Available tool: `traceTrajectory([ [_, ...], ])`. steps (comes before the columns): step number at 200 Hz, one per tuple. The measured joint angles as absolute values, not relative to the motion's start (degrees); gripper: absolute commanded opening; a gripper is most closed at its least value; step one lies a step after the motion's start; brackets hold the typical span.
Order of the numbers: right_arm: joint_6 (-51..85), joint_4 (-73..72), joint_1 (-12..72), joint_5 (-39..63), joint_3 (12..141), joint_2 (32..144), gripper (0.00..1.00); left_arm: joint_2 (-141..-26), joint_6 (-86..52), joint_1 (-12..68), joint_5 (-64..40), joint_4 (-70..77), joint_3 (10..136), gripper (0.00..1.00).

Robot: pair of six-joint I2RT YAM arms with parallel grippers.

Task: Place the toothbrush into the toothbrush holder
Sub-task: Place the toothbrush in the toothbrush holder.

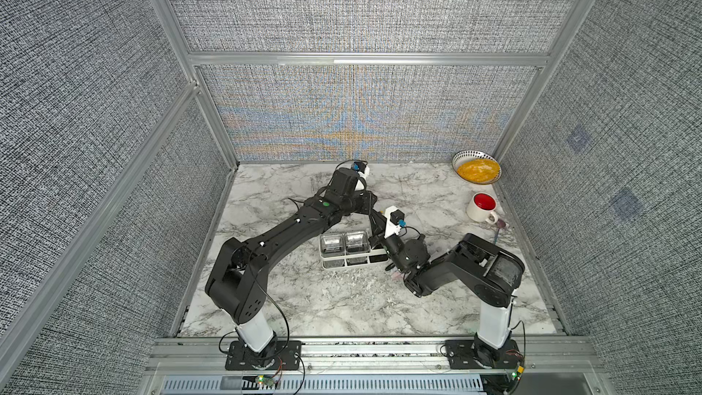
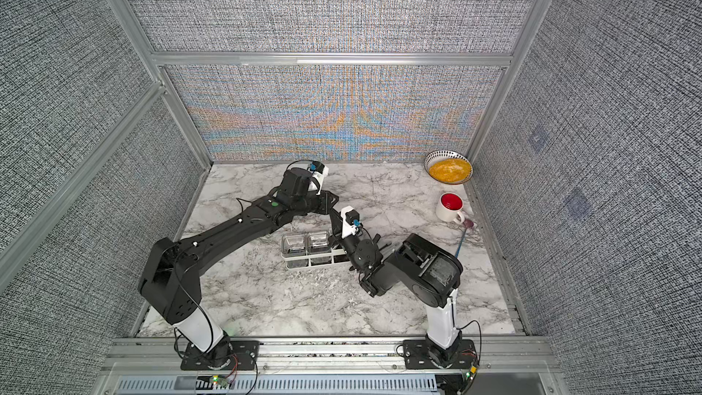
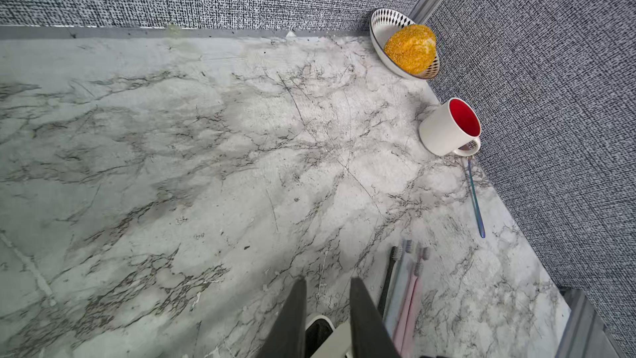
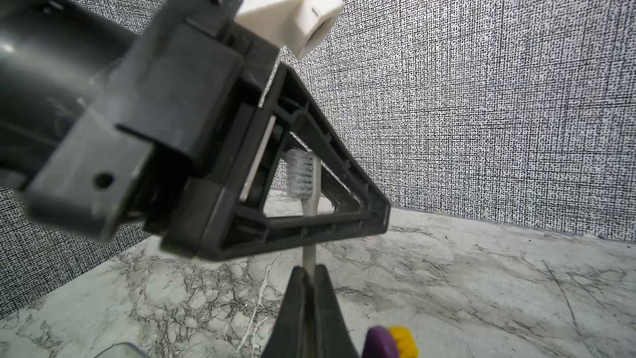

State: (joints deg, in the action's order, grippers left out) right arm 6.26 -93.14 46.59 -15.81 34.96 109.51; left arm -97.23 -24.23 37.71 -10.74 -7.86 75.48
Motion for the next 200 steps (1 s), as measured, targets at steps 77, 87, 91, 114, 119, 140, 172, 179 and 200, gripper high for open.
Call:
traceTrajectory([
  [77,5.6,-92.9,46.7,-14.9,35.0,109.5,0.00,-97.7,-23.5,37.7,-11.1,-7.8,75.6,0.04],
  [87,5.6,-92.9,46.8,-15.0,35.0,109.5,0.00,-97.7,-23.6,37.7,-11.1,-7.9,75.6,0.02],
  [91,5.5,-92.9,46.8,-15.0,35.0,109.5,0.00,-97.7,-23.6,37.7,-11.1,-7.9,75.6,0.02],
  [114,5.2,-92.9,46.8,-15.0,35.0,109.5,0.00,-97.7,-23.4,37.7,-11.1,-7.9,75.6,0.01],
  [119,5.2,-92.9,46.8,-15.0,35.0,109.5,0.00,-97.7,-23.4,37.7,-11.1,-7.9,75.6,0.01],
  [140,5.1,-92.8,46.8,-15.0,35.1,109.2,0.00,-97.3,-23.1,37.7,-11.2,-7.9,75.6,0.00],
  [172,4.6,-93.2,46.9,-14.7,35.2,108.8,0.00,-96.5,-22.8,37.8,-11.6,-7.9,75.6,0.00],
  [179,4.6,-93.2,46.9,-14.7,35.2,108.7,0.00,-96.3,-22.7,37.8,-11.5,-8.0,75.6,0.01],
  [200,4.6,-93.6,46.9,-14.5,35.2,108.7,0.00,-95.8,-22.7,37.8,-11.5,-8.3,75.4,0.00],
])
